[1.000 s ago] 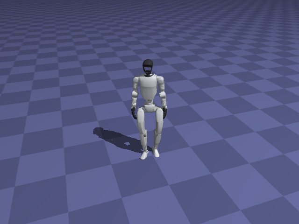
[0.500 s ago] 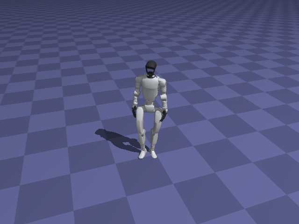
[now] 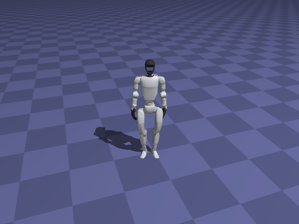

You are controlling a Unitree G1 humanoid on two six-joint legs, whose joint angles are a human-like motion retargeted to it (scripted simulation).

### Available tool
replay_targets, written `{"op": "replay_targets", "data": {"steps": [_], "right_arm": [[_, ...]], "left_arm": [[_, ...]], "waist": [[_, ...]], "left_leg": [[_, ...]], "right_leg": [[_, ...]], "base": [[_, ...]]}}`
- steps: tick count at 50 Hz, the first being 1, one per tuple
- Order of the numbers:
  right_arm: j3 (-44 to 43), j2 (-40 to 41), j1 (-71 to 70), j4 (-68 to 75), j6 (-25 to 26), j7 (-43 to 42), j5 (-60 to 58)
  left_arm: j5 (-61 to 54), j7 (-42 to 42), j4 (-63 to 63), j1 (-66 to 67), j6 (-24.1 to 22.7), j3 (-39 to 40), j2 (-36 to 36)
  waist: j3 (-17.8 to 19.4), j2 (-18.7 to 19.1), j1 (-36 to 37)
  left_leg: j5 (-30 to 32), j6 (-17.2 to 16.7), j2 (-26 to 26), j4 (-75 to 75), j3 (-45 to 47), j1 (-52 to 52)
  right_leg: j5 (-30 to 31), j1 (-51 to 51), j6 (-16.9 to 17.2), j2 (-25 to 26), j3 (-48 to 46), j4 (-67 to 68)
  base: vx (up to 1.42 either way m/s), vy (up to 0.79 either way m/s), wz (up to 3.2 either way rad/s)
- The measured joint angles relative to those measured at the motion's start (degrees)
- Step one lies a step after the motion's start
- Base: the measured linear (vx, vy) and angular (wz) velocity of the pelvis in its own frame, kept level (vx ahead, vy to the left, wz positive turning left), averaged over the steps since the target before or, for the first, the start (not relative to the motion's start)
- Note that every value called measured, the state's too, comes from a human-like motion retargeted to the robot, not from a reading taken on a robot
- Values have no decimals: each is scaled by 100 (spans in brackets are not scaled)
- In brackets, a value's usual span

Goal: In place motions

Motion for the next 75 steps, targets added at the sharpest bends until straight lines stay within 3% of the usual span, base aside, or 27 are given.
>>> {"op": "replay_targets", "data": {"steps": [20,35,49,75], "right_arm": [[221,143,-75,-127,-16,344,-266],[186,84,-56,-69,-19,333,-300],[221,116,-45,-85,-38,351,-317],[186,124,-14,148,31,258,-311]], "left_arm": [[-166,42,189,-170,-56,17,-53],[-257,56,238,-183,-71,-1,-36],[-303,-9,314,-151,-50,44,1],[-172,-132,280,-264,45,-71,63]], "waist": [[-150,-5,202],[-142,-24,175],[-187,27,2],[-342,77,366]], "left_leg": [[194,-13,-333,-35,-1017,-57],[241,31,-444,-178,-1287,74],[121,13,-263,-175,-761,65],[-121,19,144,-178,904,67]], "right_leg": [[-149,299,88,-201,-865,-43],[-103,366,130,-247,-1097,-27],[93,149,65,-191,-613,8],[390,-284,-81,230,933,126]], "base": [[26,6,47],[6,2,14],[-7,-6,-33],[-22,1,-58]]}}
